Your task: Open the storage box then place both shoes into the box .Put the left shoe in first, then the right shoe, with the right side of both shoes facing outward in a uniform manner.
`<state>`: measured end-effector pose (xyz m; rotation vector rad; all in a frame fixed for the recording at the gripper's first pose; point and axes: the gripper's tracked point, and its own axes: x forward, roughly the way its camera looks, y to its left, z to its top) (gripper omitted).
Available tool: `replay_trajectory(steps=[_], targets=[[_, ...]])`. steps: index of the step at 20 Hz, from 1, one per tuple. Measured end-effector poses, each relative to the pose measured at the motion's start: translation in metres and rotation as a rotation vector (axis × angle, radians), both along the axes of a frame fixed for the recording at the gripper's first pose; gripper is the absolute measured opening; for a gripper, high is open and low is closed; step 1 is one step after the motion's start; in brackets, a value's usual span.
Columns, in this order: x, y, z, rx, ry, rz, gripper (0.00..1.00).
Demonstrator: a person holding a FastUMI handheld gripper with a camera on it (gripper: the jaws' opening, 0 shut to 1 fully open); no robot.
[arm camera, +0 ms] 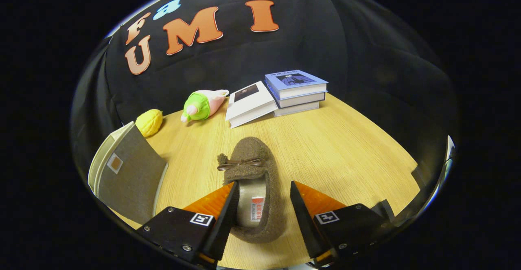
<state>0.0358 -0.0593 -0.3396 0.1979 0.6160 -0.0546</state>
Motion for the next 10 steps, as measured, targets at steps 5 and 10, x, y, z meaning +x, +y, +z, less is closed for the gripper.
replay_trajectory(steps=[5, 10], targets=[[0.013, -0.001, -0.022, -0.022, 0.029, -0.004, 0.65], [0.027, 0.005, -0.038, -0.033, 0.046, 0.019, 0.52]])
